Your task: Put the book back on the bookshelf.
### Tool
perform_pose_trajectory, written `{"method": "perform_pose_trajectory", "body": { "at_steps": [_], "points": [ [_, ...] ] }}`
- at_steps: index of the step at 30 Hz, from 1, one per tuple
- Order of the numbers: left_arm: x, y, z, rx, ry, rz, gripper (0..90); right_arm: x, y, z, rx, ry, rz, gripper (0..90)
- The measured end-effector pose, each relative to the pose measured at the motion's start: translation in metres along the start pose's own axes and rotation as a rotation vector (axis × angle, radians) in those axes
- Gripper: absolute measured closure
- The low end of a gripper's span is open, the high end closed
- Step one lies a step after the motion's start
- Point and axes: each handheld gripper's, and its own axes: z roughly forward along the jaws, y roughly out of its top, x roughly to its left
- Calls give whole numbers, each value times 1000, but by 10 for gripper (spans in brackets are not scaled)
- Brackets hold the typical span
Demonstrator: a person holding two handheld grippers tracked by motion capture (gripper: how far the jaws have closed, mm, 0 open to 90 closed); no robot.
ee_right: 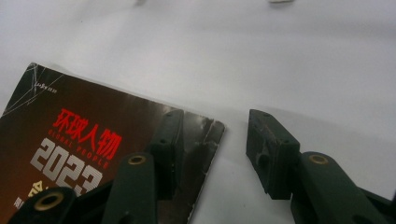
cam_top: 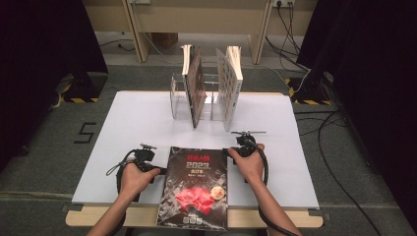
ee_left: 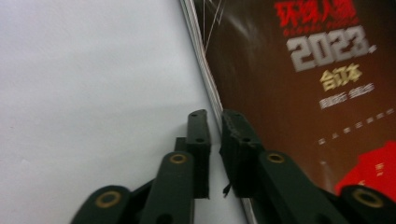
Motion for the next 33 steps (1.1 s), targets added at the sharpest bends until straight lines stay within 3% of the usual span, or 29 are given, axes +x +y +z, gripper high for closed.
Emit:
{"method": "perform_pose_trajectory", "body": {
  "at_steps": [3,8,10,20,33],
  "points": [
    [-3,1,-4,-13,3,19,726,1,3,3,9,-7,-2,568],
    [-10,-3,4,15,-4,47,685,4,6,5,16,-12,-14,563],
    [-10,-5,9,37,-7,56,695,6,7,6,21,-10,-17,561],
    [-12,-6,8,44,9,61,742,11,8,10,27,-6,-12,557],
    [-15,-8,8,34,31,56,755,10,3,5,33,37,69,562]
  ]
}}
